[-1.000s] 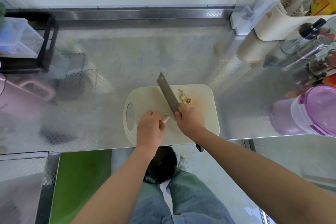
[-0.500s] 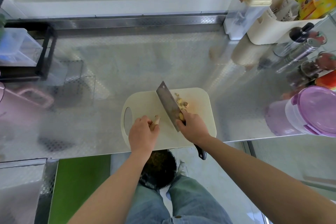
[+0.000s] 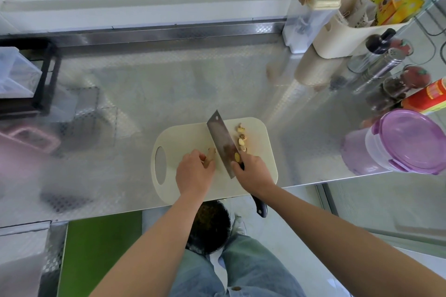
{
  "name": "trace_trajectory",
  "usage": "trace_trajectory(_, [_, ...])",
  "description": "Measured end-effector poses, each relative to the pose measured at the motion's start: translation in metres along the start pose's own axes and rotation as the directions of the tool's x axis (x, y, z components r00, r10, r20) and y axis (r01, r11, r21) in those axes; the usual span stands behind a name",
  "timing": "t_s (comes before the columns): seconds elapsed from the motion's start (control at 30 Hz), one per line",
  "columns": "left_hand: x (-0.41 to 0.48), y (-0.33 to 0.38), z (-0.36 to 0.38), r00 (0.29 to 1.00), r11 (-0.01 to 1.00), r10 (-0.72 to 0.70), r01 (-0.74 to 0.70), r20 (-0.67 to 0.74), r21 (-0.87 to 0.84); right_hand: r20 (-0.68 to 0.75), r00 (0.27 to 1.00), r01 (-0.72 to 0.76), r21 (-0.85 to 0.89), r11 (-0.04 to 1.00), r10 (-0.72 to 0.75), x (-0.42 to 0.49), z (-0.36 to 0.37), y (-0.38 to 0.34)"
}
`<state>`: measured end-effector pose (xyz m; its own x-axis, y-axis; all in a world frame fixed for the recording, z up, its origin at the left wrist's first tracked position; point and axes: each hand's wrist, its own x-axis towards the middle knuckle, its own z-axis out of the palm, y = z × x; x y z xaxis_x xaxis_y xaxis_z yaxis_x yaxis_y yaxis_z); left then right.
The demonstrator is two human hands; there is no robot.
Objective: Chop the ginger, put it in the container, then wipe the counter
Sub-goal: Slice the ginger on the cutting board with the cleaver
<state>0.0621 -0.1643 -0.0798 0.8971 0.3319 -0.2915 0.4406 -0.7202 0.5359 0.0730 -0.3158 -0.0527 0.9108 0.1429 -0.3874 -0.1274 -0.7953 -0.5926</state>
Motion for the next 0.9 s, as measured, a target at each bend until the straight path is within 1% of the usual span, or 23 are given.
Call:
trace_trajectory(0.1, [-0.002,0.004,-0.001,1.0,0.999,-0.008,0.008,0.004,0.045,-0.008,0.999,-0.035,-0.009,0.999,0.035,0.0,-0.002,0.007])
trace_trajectory(0.2, [-0.005,0.008,-0.001,1.0,0.994,0.014,-0.014,0.005,0.111,-0.028,0.998,-0.059,-0.043,0.997,0.058,-0.001,-0.008,0.016])
trace_trajectory(0.3, [-0.008,0.012,0.0,0.999,0.988,0.035,-0.038,0.022,0.149,-0.08,0.991,-0.112,-0.009,0.994,0.111,0.0,-0.018,0.025])
trace_trajectory(0.4, [-0.007,0.017,0.002,0.999,0.988,0.049,-0.051,0.017,0.146,-0.147,0.97,-0.198,0.0,0.98,0.196,0.0,-0.031,0.037])
trace_trajectory(0.5, [-0.006,0.022,0.006,0.996,0.988,0.083,-0.085,0.023,0.127,-0.23,0.929,-0.296,0.017,0.955,0.292,0.002,-0.042,0.048])
trace_trajectory(0.53, [-0.006,0.024,0.008,0.995,0.988,0.091,-0.094,0.027,0.121,-0.255,0.917,-0.308,0.034,0.951,0.307,0.001,-0.044,0.05])
trace_trajectory(0.57, [-0.006,0.026,0.01,0.995,0.988,0.098,-0.1,0.028,0.116,-0.265,0.915,-0.301,0.055,0.952,0.304,0.001,-0.045,0.05])
trace_trajectory(0.63, [-0.006,0.028,0.012,0.993,0.987,0.111,-0.114,0.031,0.113,-0.229,0.943,-0.228,0.081,0.97,0.241,-0.001,-0.044,0.048])
trace_trajectory(0.7, [-0.006,0.027,0.013,0.991,0.984,0.128,-0.131,0.033,0.122,-0.163,0.973,-0.156,0.038,0.987,0.161,-0.004,-0.041,0.045])
trace_trajectory(0.73, [-0.006,0.027,0.014,0.99,0.982,0.136,-0.14,0.034,0.128,-0.149,0.977,-0.151,0.009,0.989,0.15,-0.005,-0.04,0.045])
trace_trajectory(0.8, [-0.006,0.025,0.013,0.989,0.98,0.146,-0.149,0.036,0.129,-0.168,0.967,-0.194,-0.005,0.981,0.191,-0.003,-0.04,0.048])
trace_trajectory(0.9, [-0.005,0.024,0.013,0.989,0.983,0.143,-0.146,0.033,0.11,-0.257,0.924,-0.286,0.031,0.958,0.284,0.001,-0.043,0.054])
